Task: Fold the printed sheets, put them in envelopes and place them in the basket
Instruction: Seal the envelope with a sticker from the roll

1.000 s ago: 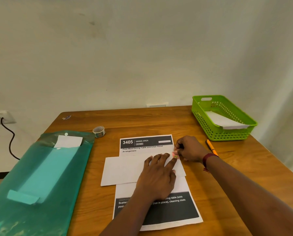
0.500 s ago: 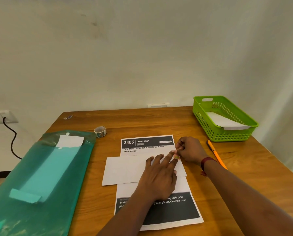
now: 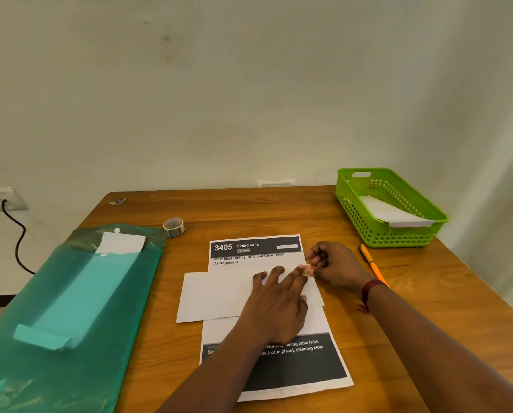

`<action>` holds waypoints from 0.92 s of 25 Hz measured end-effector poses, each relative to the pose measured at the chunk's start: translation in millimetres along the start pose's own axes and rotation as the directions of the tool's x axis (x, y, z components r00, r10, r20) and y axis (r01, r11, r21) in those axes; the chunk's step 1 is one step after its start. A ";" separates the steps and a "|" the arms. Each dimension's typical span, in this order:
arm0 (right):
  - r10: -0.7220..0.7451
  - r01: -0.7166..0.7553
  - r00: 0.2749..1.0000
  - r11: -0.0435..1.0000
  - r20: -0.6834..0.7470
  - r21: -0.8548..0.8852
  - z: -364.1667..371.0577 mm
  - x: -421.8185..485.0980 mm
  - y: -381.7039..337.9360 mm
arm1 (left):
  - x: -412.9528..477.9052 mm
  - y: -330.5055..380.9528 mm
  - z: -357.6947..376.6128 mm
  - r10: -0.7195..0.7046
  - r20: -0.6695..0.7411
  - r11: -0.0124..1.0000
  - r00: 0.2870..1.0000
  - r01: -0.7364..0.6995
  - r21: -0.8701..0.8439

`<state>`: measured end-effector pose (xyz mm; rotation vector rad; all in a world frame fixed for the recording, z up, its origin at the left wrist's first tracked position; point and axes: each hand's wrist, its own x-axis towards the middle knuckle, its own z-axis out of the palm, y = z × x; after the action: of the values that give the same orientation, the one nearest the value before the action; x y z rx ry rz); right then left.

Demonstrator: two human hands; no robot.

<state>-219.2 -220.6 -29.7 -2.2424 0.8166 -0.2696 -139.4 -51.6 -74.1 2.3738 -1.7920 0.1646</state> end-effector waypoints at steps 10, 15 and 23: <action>0.029 -0.035 0.996 0.997 0.089 0.064 -3.8 0.2 0.5 | -0.6 0.0 0.9 -0.005 -0.044 1.000 0.999 0.004 -0.021; 0.045 -0.047 0.998 0.998 0.035 0.037 5.3 -1.0 -3.3 | 1.1 0.1 3.2 -0.011 -0.068 1.000 0.998 0.009 -0.026; 0.043 0.043 0.973 0.930 -0.225 0.365 16.5 -56.1 5.7 | -11.6 -4.4 -29.7 -0.200 -0.212 0.884 0.957 0.083 -0.459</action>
<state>-258.7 -179.2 -42.8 -1.8779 0.8089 -0.6388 -138.1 -33.7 -47.4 2.0366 -1.3547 0.0291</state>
